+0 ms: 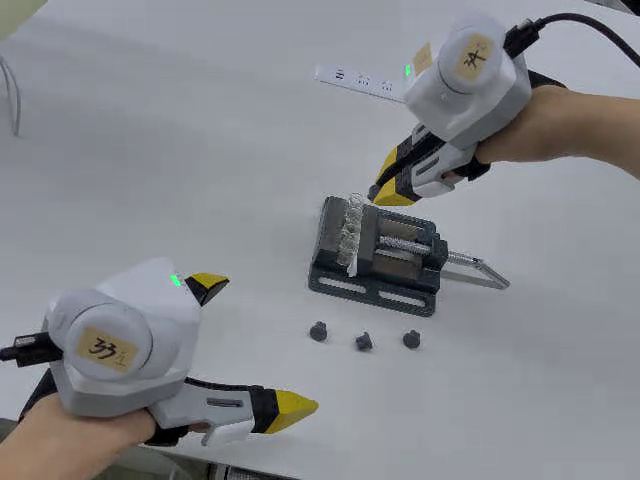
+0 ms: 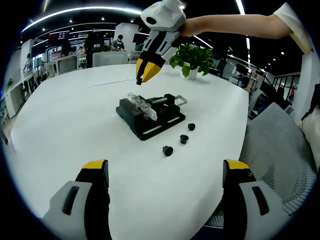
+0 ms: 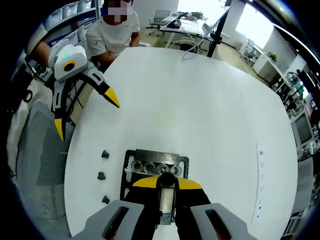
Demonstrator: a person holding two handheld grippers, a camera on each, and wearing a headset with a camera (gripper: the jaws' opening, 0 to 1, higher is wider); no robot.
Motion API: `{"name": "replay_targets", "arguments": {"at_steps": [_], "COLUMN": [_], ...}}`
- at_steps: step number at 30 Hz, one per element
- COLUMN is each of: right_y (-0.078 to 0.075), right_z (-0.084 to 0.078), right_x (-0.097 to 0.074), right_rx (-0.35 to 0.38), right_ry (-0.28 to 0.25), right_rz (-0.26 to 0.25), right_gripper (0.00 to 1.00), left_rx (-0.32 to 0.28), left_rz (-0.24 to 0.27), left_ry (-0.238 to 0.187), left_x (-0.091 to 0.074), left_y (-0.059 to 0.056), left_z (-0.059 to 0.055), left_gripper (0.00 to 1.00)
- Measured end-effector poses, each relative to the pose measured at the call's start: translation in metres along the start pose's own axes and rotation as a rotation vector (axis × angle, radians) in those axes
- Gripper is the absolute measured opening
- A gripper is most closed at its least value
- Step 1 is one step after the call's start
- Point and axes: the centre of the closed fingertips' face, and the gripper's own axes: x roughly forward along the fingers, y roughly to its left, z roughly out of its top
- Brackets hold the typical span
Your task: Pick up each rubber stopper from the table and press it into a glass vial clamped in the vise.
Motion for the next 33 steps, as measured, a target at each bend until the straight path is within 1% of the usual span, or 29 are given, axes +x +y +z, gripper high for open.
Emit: {"name": "replay_targets", "arguments": {"at_steps": [2,6,8,9,10,12,15,19,22,23,26,28,30,33], "right_y": [0.001,-0.005,-0.003,-0.006,-0.008,-0.005,-0.011,-0.008,-0.008,-0.005,-0.003,-0.006,-0.005,-0.003], "right_z": [0.001,-0.001,0.0,0.001,0.002,0.002,0.003,0.004,0.004,0.004,0.003,0.001,0.003,0.002], "right_x": [0.002,0.005,0.004,0.006,0.007,0.007,0.009,0.013,0.017,0.017,0.021,0.026,0.023,0.023], "right_rx": [-0.006,-0.023,-0.024,-0.026,-0.031,-0.025,-0.019,-0.013,-0.009,-0.006,-0.011,-0.019,-0.012,-0.009], "right_ry": [0.003,0.018,0.024,0.027,0.032,0.038,0.041,0.048,0.049,0.051,0.06,0.068,0.066,0.067], "right_rz": [0.003,0.008,0.018,0.02,0.026,0.043,0.052,0.076,0.086,0.098,0.107,0.103,0.104,0.113], "right_gripper": [0.07,0.07,0.07,0.07,0.07,0.07,0.07,0.07,0.07,0.07,0.07,0.07,0.07,0.07], "left_rx": [-0.001,-0.008,-0.012,-0.013,-0.013,-0.015,-0.019,-0.021,-0.027,-0.03,-0.035,-0.04,-0.044,-0.049], "left_rz": [-0.001,0.0,0.0,0.0,0.0,0.002,0.005,0.006,0.009,0.01,0.012,0.012,0.013,0.013], "left_ry": [0.002,0.003,0.003,0.003,0.004,0.004,0.004,0.003,0.003,0.004,0.004,0.006,0.007,0.009], "left_x": [0.001,0.002,0.003,0.003,0.003,0.004,0.004,0.004,0.005,0.006,0.006,0.006,0.006,0.006], "left_y": [0.001,0.002,0.002,0.002,0.003,0.005,0.01,0.014,0.014,0.014,0.016,0.016,0.017,0.017], "left_z": [0.0,0.0,0.001,0.001,0.001,0.001,0.0,0.0,0.001,0.0,-0.001,-0.002,-0.003,-0.004], "left_gripper": [0.94,0.94,0.94,0.94,0.94,0.94,0.94,0.94,0.94,0.94,0.94,0.94,0.94,0.93]}}
